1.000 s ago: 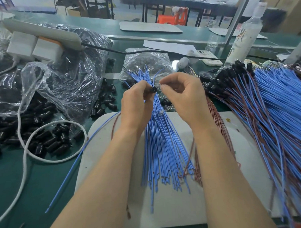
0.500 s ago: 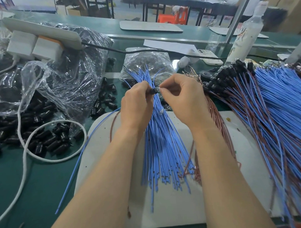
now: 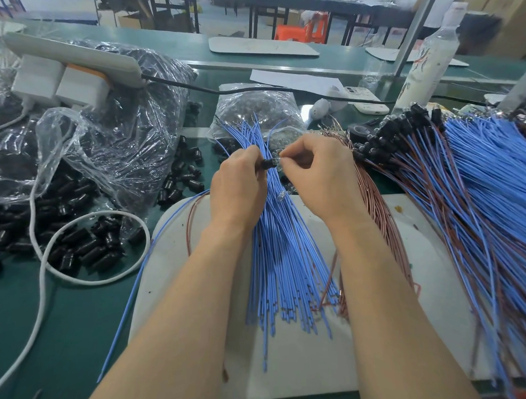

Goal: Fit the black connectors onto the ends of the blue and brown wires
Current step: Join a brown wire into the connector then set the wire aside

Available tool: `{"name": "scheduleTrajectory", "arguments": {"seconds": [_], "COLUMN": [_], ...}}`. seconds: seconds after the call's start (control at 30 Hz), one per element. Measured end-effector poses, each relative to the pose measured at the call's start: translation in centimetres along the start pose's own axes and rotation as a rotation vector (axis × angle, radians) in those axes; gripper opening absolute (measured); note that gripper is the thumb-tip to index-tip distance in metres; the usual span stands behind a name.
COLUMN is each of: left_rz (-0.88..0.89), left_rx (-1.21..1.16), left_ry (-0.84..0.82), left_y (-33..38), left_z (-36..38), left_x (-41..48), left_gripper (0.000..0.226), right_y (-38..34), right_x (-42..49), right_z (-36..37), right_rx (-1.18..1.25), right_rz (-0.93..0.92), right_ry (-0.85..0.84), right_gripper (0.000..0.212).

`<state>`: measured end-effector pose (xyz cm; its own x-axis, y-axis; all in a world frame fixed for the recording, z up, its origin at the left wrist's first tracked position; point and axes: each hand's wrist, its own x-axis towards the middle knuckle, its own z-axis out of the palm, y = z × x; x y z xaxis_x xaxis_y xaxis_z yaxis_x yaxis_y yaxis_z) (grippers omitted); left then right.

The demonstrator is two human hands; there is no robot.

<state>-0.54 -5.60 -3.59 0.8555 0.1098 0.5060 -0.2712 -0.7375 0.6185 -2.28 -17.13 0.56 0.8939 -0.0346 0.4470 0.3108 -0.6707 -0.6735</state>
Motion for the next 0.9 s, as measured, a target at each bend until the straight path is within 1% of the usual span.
{"name": "scheduleTrajectory", "arguments": {"seconds": [0.6, 0.7, 0.8, 0.9], "left_rz": [0.012, 0.025, 0.018, 0.021], "left_rx": [0.014, -0.059, -0.201, -0.274], "left_ry": [-0.042, -0.117, -0.247, -0.297], "left_y": [-0.1, -0.4, -0.4, -0.3], "left_z": [0.2, 0.2, 0.0, -0.4], "left_x": [0.1, 0.2, 0.3, 0.4], "left_gripper": [0.005, 0.005, 0.014, 0.017], "right_y": [0.4, 0.8, 1.6, 2.3], "right_x": [0.0, 0.1, 0.4, 0.5], "right_z": [0.2, 0.1, -0.1, -0.5], "right_rx": [-0.035, -0.048, -0.037, 0.018], "right_rz": [0.019, 0.023, 0.046, 0.077], "right_ry": [-0.027, -0.012, -0.014, -0.05], "right_gripper": [0.01, 0.011, 0.011, 0.009]}}
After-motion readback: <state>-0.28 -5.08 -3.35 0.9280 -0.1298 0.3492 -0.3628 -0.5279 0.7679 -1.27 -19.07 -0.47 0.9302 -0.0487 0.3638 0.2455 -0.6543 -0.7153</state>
